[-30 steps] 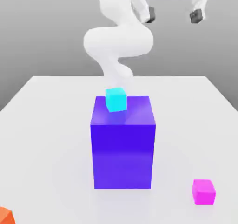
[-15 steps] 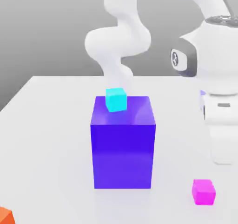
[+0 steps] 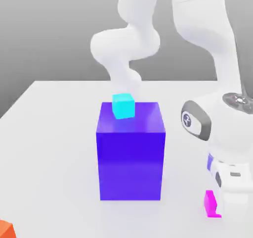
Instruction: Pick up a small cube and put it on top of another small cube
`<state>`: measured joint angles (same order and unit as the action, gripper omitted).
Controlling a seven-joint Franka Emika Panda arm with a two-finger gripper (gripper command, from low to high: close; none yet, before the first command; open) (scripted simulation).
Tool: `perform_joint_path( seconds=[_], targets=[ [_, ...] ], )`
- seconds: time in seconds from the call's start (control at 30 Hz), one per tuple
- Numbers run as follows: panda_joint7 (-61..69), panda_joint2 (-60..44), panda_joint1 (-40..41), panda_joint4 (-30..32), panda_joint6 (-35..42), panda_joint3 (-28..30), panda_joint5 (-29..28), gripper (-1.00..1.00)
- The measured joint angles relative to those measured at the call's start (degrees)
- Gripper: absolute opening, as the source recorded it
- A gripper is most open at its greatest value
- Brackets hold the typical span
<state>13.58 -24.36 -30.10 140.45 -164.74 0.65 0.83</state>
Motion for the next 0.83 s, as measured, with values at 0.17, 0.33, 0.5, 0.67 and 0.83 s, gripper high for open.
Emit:
perform_joint_path(
  seconds=[0.17,0.33,0.5,0.67,0.83],
  targets=[
    [-0.21,8.9,-0.22,1.59,7.33,0.22,-0.28,-1.0],
    [-0.28,7.06,-1.54,-7.41,14.52,-0.94,-0.7,-1.0],
    [-0.5,3.68,-2.98,-17.83,21.57,-1.98,-1.37,-1.0],
    [-0.72,-3.96,-3.85,-22.29,18.37,-1.95,-1.83,1.0],
    [-0.72,-3.96,-3.85,-22.29,18.38,-1.95,-1.83,1.0]
  ],
)
